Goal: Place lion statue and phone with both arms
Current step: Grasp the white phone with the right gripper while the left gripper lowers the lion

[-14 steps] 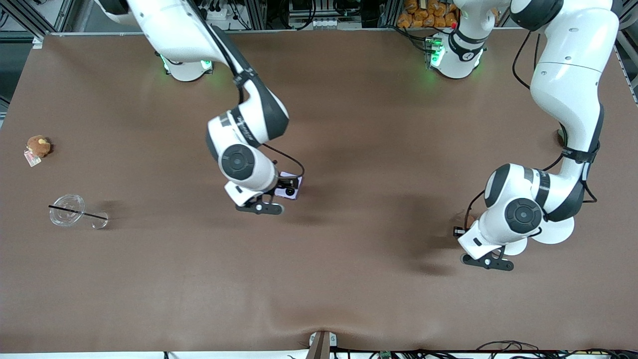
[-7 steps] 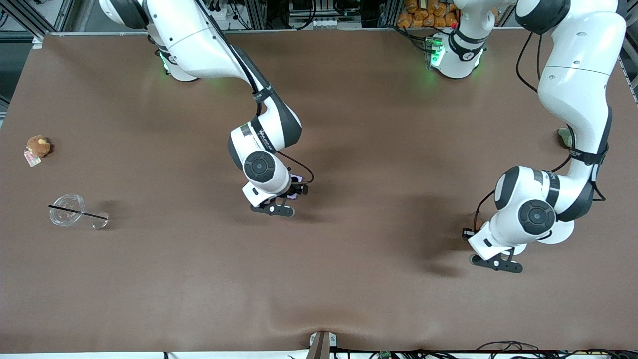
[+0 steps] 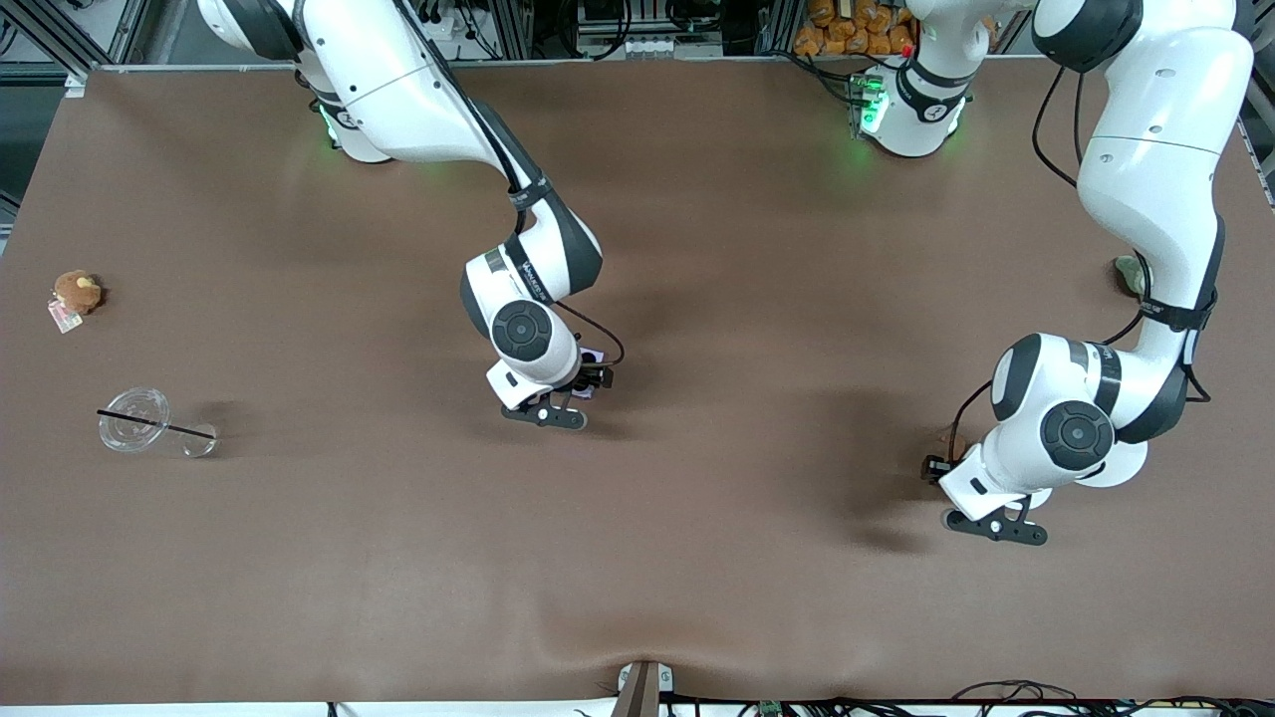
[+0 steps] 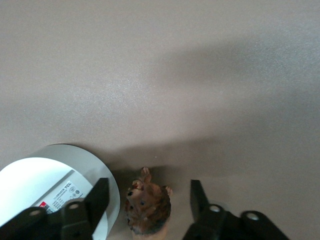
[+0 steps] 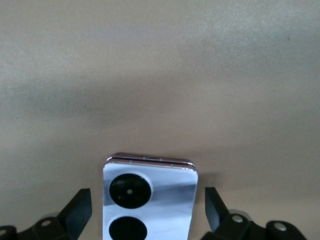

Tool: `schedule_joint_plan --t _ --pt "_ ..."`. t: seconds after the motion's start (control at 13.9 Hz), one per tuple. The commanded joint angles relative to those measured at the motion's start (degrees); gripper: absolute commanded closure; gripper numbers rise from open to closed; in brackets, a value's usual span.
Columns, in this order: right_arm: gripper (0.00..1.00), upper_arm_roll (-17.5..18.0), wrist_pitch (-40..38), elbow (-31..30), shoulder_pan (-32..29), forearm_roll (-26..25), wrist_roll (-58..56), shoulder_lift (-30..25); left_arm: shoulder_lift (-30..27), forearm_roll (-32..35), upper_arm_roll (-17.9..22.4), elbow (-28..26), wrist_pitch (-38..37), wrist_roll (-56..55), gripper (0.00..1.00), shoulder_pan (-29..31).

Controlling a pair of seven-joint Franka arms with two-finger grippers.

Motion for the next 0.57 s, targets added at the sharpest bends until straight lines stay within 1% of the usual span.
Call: schedule_joint_plan --t 0.0,0.5 --pt "0.0 -0.61 0.39 -1.44 0.86 0.98 0.87 -0.72 -1.23 -0.55 -0.55 -0.23 0.2 -0.28 0.0 -0.05" --pt "0.0 -0.61 1.97 -2.5 1.3 0.98 1.48 -0.46 -9.23 -0.38 -4.15 -0.23 -8.93 0.17 0.0 -0.05"
